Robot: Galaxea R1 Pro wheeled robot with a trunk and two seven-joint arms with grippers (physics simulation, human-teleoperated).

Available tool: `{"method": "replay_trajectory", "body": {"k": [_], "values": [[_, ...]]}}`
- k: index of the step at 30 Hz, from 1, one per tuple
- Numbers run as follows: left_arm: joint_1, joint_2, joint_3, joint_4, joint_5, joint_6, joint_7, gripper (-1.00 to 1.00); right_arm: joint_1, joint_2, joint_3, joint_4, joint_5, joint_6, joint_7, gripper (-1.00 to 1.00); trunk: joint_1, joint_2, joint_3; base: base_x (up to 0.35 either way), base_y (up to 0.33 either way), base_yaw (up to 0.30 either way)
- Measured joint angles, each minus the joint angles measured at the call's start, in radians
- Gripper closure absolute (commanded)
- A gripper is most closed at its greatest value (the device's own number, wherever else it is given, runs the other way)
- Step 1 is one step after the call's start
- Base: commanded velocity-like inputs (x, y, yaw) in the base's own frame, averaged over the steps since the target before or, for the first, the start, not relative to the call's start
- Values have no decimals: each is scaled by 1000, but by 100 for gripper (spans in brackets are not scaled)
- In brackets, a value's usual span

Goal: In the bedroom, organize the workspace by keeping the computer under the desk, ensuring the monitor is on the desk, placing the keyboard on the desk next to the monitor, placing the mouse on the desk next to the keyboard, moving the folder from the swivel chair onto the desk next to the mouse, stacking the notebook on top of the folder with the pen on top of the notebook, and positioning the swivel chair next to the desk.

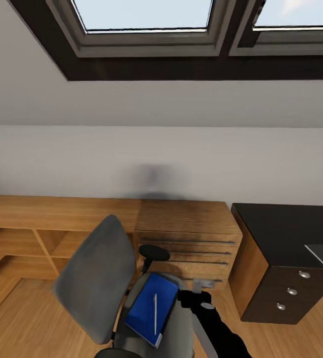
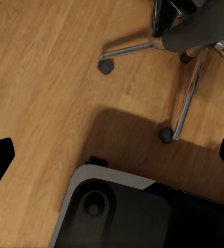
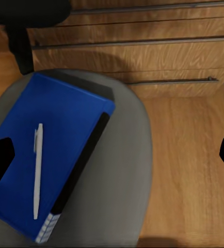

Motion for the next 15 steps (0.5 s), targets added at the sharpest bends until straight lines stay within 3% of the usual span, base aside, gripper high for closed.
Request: {"method": "replay_trajectory", "body": {"k": [5,15], "values": [[0,0,0,0,0,0,0,-100,0,0,0,3,0,48,5,-100,0,0,0,-30,135,0],[0,0,0,0,0,0,0,-100,0,1,0,4,0,67,7,-100,0,0,0,-5,123,0]]}}
